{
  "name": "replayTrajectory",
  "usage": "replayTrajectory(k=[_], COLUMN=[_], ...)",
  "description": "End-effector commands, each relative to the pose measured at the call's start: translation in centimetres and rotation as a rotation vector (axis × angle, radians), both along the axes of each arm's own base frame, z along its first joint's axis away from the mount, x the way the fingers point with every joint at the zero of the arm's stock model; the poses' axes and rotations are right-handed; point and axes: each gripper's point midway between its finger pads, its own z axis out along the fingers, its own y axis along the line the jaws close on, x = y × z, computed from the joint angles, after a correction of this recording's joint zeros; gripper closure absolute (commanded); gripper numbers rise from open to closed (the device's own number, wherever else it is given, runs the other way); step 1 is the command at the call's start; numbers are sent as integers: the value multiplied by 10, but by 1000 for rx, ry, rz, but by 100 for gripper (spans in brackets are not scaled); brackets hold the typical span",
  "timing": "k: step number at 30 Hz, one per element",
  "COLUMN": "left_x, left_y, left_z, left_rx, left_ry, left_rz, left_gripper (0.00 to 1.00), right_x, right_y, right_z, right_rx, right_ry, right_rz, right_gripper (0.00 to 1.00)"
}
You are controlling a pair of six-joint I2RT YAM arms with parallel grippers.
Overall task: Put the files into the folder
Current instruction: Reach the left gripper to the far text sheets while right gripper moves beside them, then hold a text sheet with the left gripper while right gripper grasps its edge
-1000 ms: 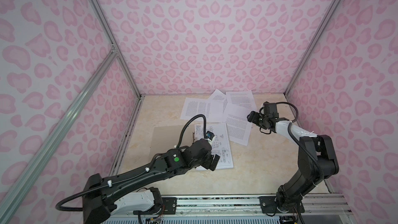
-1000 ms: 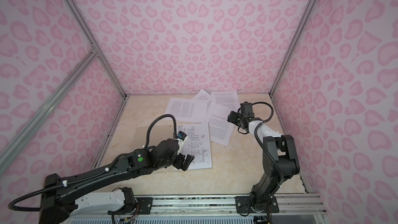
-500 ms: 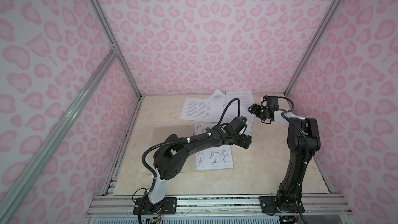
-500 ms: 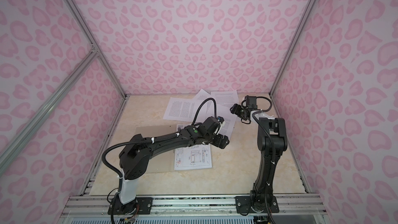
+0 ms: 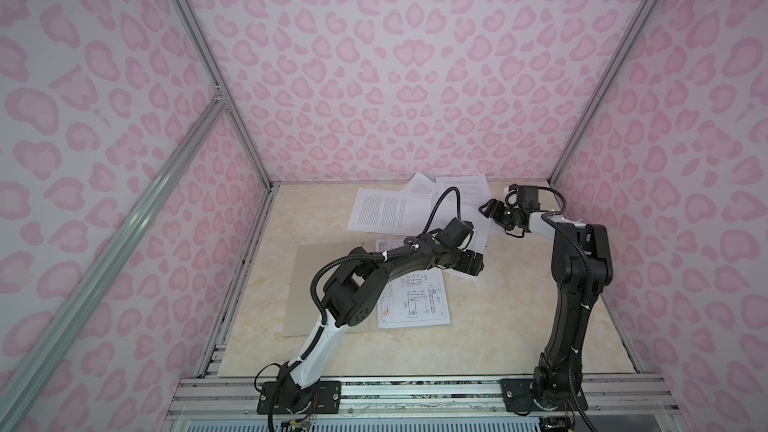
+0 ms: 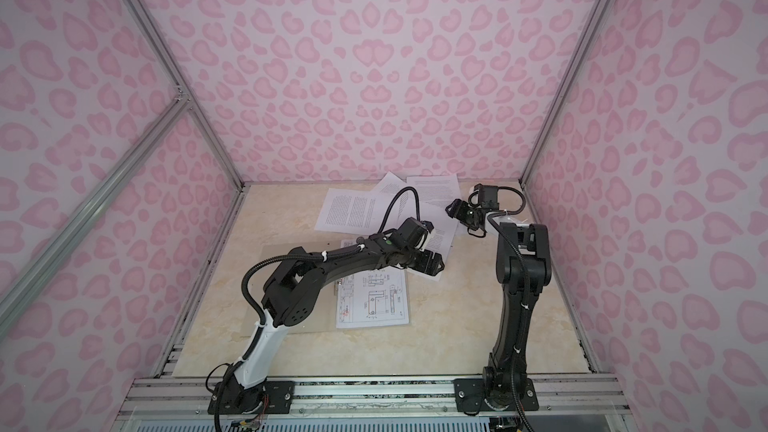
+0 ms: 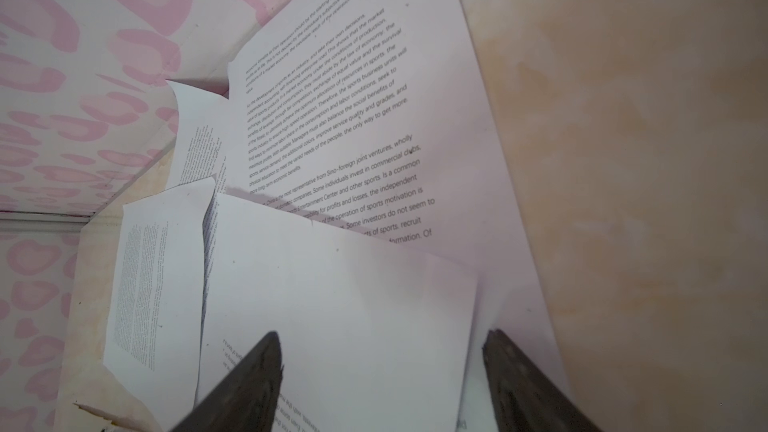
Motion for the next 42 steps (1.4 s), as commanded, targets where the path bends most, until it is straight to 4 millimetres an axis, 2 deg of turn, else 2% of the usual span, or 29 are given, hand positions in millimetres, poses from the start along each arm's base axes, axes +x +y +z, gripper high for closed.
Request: replayTrajectory(k=[1,5,11,20,22,26,36,42], left_x=[2,-1,-7,-7,-6,-7,-8,-9], left_y=[-2,3,11,12,13,14,14,14], left_z=[-7,-17,-35,-45,-45,-47,-48,-46], left_rx=[-3,19,52,65,65,67,60,55], left_ry=[11,24,53,67,67,71,82,79], left_rz=[-14,-17,-13,-12,-11,-12,-14,-17], left_gripper=[11,11,11,11,11,11,11,11], right_x=[9,12,13,-1,-13,-22,-48,-67], right_y=[1,-2,7,22,24,31,50,51], right_z=[2,-2,-9,1,-6,-6,3,2], right_rx=[13,20,78,175,190,233,306,288], right_ry=[-6,14,38,40,68,85,60,50], right_rz=[-3,-20,-4,28,23,36,85,84], right_gripper=[22,22,24,25,24,24,26,35])
